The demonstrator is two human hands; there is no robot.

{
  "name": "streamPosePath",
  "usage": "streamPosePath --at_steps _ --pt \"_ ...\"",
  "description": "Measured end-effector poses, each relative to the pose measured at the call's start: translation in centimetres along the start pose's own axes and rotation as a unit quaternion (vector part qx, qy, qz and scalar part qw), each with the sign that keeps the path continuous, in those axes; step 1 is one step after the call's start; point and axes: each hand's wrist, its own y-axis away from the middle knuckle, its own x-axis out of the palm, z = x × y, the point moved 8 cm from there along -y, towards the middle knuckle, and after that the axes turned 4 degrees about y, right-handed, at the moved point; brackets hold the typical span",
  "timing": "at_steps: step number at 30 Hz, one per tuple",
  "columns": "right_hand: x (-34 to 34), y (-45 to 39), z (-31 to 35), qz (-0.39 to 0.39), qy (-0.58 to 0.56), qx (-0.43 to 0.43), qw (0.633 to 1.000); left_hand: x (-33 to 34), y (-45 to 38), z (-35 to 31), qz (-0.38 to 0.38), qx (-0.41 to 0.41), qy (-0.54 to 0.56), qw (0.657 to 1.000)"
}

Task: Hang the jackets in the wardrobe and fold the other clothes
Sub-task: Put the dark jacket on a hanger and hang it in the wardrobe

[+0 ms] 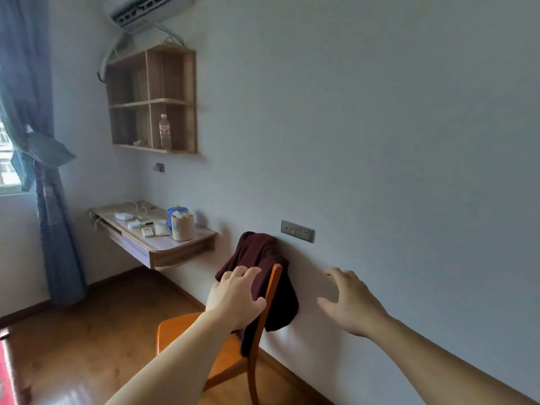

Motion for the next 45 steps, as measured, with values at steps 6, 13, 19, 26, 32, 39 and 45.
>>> streamPosePath --at_steps 6,13,19,26,32,39,45 --pt "2.0 -11.9 -2.4 0.028 0.042 -0.002 0.999 3.4 -10.5 3.6 0.007 -0.042 0.022 0.999" --pt "5.1 -23.9 -3.7 0.037 0.047 -0.038 0.998 7.1 -20.9 6.6 0.013 -0.066 0.012 0.998" --pt "9.5 -36.2 -6.0 0.055 -0.004 -0.051 0.997 10.2 -30.7 9.4 0.015 -0.091 -0.019 0.996" --pt "13.2 -50.4 -7.6 0.088 -0.078 -0.051 0.992 12.1 -42.1 12.1 0.030 -0.125 -0.056 0.990" --pt "16.9 -58.3 -6.5 0.112 -0.108 -0.056 0.986 14.9 -49.5 14.6 0.060 -0.131 -0.062 0.988" --pt "25.2 -64.4 -7.4 0.152 -0.115 0.006 0.982 21.3 -57.8 19.2 0.106 -0.093 -0.010 0.990" --pt "33.3 -66.4 -7.8 0.232 -0.106 0.105 0.961 30.6 -62.3 24.7 0.207 -0.155 0.097 0.961"
